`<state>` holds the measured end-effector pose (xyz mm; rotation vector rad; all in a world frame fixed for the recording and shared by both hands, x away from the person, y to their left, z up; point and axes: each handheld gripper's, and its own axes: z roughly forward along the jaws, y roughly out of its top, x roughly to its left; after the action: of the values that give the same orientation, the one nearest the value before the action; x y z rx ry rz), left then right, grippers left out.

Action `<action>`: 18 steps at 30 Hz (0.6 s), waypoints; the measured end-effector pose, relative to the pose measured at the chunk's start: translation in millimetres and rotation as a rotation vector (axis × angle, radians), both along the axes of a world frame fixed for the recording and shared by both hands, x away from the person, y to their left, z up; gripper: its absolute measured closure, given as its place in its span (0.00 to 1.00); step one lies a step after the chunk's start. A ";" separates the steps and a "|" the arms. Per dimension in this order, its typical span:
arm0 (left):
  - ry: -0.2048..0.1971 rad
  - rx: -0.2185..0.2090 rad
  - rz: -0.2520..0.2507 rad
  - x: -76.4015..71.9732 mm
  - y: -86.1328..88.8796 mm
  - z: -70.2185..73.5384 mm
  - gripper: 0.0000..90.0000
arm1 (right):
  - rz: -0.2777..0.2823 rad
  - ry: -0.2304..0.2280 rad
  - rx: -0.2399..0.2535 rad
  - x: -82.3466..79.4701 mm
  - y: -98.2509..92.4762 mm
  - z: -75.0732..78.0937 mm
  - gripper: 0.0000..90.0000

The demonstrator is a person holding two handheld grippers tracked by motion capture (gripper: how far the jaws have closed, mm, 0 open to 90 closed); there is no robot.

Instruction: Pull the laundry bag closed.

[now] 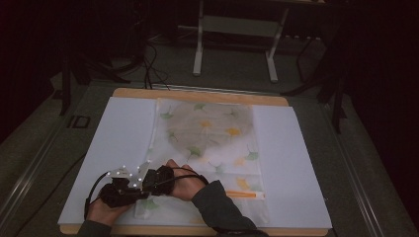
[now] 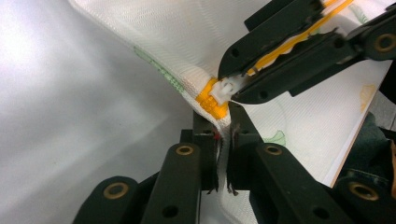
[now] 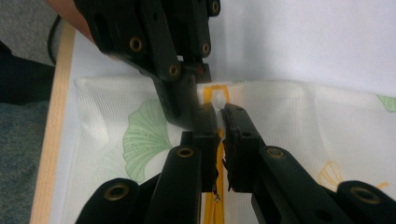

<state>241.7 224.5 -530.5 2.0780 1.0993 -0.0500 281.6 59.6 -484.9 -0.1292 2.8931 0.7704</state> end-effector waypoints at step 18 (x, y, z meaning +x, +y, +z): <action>-0.006 -0.021 0.006 -1.2 0.7 0.4 0.97 | -0.019 0.033 -0.010 4.5 -4.9 -9.8 0.94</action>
<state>240.6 225.2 -530.0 2.0552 1.0965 -0.0518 286.2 54.8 -494.6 -0.0914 2.9252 0.7622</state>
